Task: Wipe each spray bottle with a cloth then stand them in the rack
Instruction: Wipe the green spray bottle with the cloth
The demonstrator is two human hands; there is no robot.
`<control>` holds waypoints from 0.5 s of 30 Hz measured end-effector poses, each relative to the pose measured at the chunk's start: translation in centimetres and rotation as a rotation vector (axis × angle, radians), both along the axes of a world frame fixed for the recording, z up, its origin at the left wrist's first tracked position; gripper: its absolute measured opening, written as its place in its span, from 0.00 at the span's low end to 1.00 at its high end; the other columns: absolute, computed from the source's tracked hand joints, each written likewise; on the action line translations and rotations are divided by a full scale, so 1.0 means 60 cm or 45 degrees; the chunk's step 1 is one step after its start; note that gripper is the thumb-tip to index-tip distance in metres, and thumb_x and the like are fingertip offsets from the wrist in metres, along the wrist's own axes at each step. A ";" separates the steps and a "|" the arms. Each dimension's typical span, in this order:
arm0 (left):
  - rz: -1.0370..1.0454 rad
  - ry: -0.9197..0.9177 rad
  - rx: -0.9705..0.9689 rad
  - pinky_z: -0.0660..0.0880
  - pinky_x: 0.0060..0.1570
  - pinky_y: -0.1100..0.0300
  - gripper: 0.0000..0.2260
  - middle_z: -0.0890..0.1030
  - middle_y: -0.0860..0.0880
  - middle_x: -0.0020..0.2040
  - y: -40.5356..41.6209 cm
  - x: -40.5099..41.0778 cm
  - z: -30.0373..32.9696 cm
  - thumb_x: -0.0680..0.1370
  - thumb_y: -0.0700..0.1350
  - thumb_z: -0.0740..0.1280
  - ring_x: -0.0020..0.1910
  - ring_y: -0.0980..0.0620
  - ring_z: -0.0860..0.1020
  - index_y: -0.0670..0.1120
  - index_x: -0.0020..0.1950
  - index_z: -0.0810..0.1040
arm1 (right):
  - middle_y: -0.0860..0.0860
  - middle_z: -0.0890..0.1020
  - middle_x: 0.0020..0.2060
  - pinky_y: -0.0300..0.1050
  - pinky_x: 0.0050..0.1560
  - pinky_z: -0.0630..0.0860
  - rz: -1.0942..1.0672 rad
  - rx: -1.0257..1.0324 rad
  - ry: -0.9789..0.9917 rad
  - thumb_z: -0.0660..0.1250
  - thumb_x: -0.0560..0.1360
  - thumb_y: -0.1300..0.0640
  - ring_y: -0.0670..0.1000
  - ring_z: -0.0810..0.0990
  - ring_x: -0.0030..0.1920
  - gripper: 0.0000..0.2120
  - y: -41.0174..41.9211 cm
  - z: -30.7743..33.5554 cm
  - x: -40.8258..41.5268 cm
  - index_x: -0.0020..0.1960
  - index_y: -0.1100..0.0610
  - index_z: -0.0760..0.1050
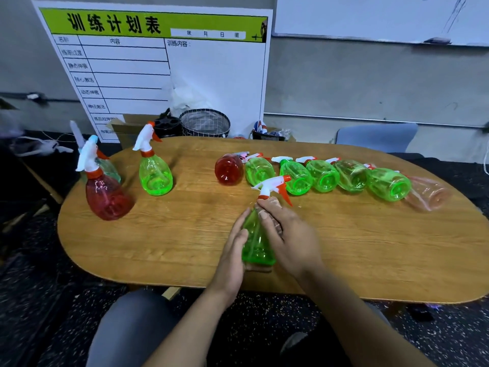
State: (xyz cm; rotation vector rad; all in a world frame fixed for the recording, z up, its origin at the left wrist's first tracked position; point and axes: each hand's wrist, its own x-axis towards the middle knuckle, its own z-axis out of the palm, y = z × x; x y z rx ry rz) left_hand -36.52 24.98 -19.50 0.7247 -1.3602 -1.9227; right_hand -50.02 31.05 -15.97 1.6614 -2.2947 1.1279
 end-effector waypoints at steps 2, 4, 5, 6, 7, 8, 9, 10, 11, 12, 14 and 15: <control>-0.036 -0.004 0.013 0.85 0.47 0.41 0.19 0.79 0.52 0.74 -0.006 -0.003 -0.002 0.87 0.54 0.57 0.66 0.43 0.83 0.65 0.79 0.70 | 0.46 0.83 0.61 0.53 0.47 0.83 0.041 -0.013 -0.012 0.54 0.84 0.37 0.49 0.85 0.52 0.22 0.005 -0.011 0.009 0.74 0.40 0.74; -0.059 -0.007 0.006 0.84 0.53 0.45 0.18 0.79 0.51 0.74 -0.012 -0.004 -0.010 0.89 0.52 0.57 0.68 0.45 0.82 0.63 0.79 0.71 | 0.48 0.82 0.56 0.52 0.41 0.83 0.133 -0.071 -0.006 0.57 0.85 0.39 0.49 0.84 0.46 0.19 0.026 -0.026 0.019 0.72 0.41 0.75; -0.070 -0.006 -0.016 0.82 0.60 0.44 0.18 0.78 0.51 0.75 -0.014 -0.003 -0.015 0.89 0.52 0.57 0.71 0.46 0.80 0.62 0.78 0.71 | 0.49 0.81 0.53 0.51 0.39 0.82 0.182 -0.099 0.010 0.59 0.85 0.41 0.49 0.84 0.45 0.18 0.039 -0.036 0.023 0.72 0.41 0.76; -0.079 -0.007 -0.061 0.78 0.68 0.43 0.19 0.77 0.51 0.76 -0.016 -0.001 -0.020 0.88 0.54 0.58 0.73 0.46 0.78 0.62 0.79 0.71 | 0.49 0.81 0.52 0.49 0.39 0.82 0.233 -0.129 0.026 0.61 0.85 0.42 0.48 0.83 0.44 0.18 0.053 -0.046 0.026 0.72 0.42 0.77; -0.087 -0.012 -0.112 0.73 0.73 0.41 0.20 0.77 0.50 0.77 -0.018 0.000 -0.024 0.87 0.55 0.58 0.74 0.46 0.77 0.61 0.79 0.71 | 0.49 0.80 0.51 0.48 0.39 0.82 0.280 -0.141 0.046 0.63 0.85 0.44 0.47 0.82 0.44 0.18 0.066 -0.054 0.028 0.73 0.43 0.77; -0.101 -0.017 -0.150 0.71 0.75 0.39 0.21 0.76 0.50 0.77 -0.019 0.002 -0.026 0.86 0.55 0.57 0.75 0.46 0.76 0.61 0.80 0.70 | 0.49 0.80 0.52 0.46 0.38 0.82 0.326 -0.140 0.085 0.65 0.84 0.45 0.46 0.82 0.45 0.18 0.077 -0.061 0.029 0.73 0.44 0.77; -0.104 -0.017 -0.175 0.69 0.76 0.38 0.21 0.76 0.50 0.77 -0.019 0.002 -0.027 0.86 0.55 0.57 0.75 0.46 0.76 0.61 0.80 0.70 | 0.49 0.81 0.52 0.45 0.38 0.82 0.377 -0.127 0.152 0.66 0.84 0.46 0.45 0.82 0.45 0.18 0.087 -0.066 0.031 0.73 0.45 0.78; -0.099 -0.015 -0.184 0.67 0.77 0.36 0.21 0.75 0.51 0.78 -0.020 0.002 -0.028 0.86 0.56 0.58 0.76 0.46 0.75 0.61 0.80 0.70 | 0.49 0.81 0.52 0.44 0.38 0.81 0.428 -0.107 0.240 0.67 0.84 0.47 0.45 0.82 0.45 0.17 0.094 -0.071 0.033 0.72 0.46 0.79; -0.082 -0.012 -0.186 0.66 0.78 0.35 0.21 0.75 0.51 0.78 -0.021 0.002 -0.028 0.85 0.57 0.58 0.77 0.46 0.73 0.62 0.79 0.71 | 0.49 0.81 0.51 0.43 0.38 0.81 0.472 -0.094 0.308 0.68 0.83 0.48 0.45 0.82 0.46 0.17 0.098 -0.073 0.034 0.71 0.47 0.79; -0.064 0.000 -0.178 0.66 0.78 0.35 0.22 0.74 0.51 0.79 -0.021 0.003 -0.028 0.84 0.58 0.59 0.78 0.45 0.73 0.62 0.79 0.71 | 0.49 0.81 0.51 0.42 0.39 0.81 0.490 -0.096 0.310 0.68 0.83 0.48 0.45 0.82 0.47 0.17 0.100 -0.069 0.036 0.71 0.48 0.80; -0.052 0.055 -0.124 0.67 0.77 0.33 0.23 0.75 0.48 0.78 -0.021 0.003 -0.029 0.84 0.57 0.60 0.77 0.42 0.74 0.60 0.80 0.70 | 0.50 0.82 0.52 0.44 0.43 0.82 0.418 -0.171 0.112 0.68 0.84 0.49 0.46 0.83 0.48 0.16 0.096 -0.049 0.040 0.70 0.48 0.80; -0.058 0.078 -0.097 0.69 0.75 0.33 0.23 0.77 0.47 0.77 -0.021 0.002 -0.029 0.84 0.56 0.59 0.75 0.41 0.75 0.59 0.81 0.69 | 0.50 0.82 0.51 0.45 0.44 0.81 0.331 -0.226 -0.011 0.67 0.84 0.49 0.46 0.83 0.48 0.16 0.088 -0.034 0.039 0.70 0.48 0.80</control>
